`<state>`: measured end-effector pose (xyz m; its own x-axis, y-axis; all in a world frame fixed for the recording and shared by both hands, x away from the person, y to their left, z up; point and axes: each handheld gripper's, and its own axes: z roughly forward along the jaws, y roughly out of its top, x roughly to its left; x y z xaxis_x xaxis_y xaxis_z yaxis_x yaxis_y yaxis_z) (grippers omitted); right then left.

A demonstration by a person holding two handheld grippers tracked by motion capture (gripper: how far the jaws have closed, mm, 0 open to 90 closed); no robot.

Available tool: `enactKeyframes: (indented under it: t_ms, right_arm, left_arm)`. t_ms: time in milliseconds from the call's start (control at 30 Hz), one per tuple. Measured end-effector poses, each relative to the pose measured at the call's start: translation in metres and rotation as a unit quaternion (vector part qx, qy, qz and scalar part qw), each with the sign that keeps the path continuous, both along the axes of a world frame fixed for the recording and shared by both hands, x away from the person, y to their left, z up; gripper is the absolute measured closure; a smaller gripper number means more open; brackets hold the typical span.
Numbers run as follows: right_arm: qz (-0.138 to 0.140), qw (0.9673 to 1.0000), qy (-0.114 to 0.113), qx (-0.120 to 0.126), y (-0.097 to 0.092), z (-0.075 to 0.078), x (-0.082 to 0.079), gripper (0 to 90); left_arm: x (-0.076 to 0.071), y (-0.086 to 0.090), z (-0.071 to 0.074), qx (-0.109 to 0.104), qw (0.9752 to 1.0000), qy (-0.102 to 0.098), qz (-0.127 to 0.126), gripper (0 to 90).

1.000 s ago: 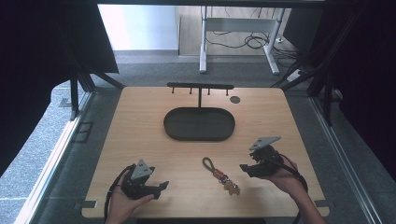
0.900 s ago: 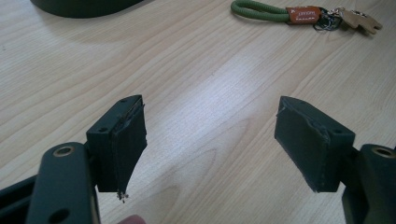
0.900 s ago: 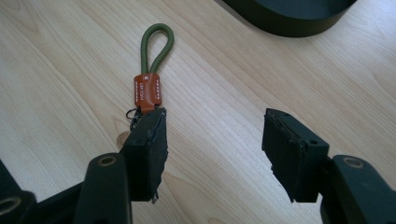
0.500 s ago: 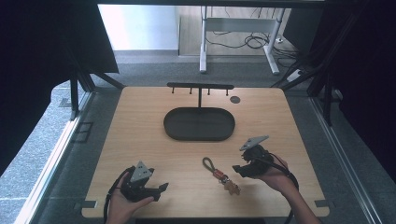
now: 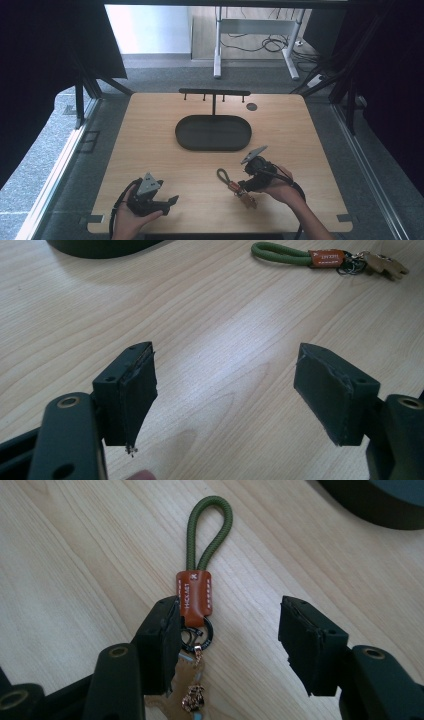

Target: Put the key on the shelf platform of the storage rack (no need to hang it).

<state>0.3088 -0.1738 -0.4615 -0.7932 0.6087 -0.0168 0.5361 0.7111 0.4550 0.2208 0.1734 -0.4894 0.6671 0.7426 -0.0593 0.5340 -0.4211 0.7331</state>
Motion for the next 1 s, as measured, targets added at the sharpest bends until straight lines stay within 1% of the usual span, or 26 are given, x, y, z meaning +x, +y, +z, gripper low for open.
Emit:
enactKeyframes:
  t_ms: [267, 333, 433, 533, 633, 833, 1000]
  right_arm:
    - [0.011, 0.9996, 0.017, -0.018, 0.019, -0.010, 0.002, 44.1]
    - [0.015, 0.9995, 0.019, -0.022, 0.021, -0.012, 0.003, 44.7]
    - [0.012, 0.9991, 0.028, -0.030, 0.025, -0.018, 0.004, 45.6]
    - [0.019, 0.9987, 0.034, -0.034, 0.030, -0.024, 0.005, 47.8]
    - [0.025, 0.9983, 0.038, -0.038, 0.032, -0.030, 0.006, 49.4]
    - [0.024, 0.9979, 0.041, -0.045, 0.035, -0.035, 0.007, 51.8]
    - [0.026, 0.9974, 0.045, -0.049, 0.036, -0.039, 0.007, 53.8]
  left_arm:
    - [-0.001, 0.001, 0.001, 0.004, 1.0000, -0.004, 0.003, 25.6]
    - [-0.001, 0.000, 0.001, 0.005, 1.0000, -0.005, 0.004, 25.6]
    - [0.000, 0.000, 0.000, 0.008, 1.0000, -0.004, 0.003, 25.6]
    - [-0.001, -0.002, 0.000, 0.011, 0.9999, -0.004, 0.002, 25.6]
    - [-0.001, -0.001, 0.001, 0.010, 0.9999, -0.005, 0.002, 25.6]
    - [-0.001, 0.000, 0.001, 0.012, 0.9999, -0.006, 0.007, 25.6]
    - [-0.001, -0.001, 0.000, 0.014, 0.9999, -0.006, 0.006, 25.6]
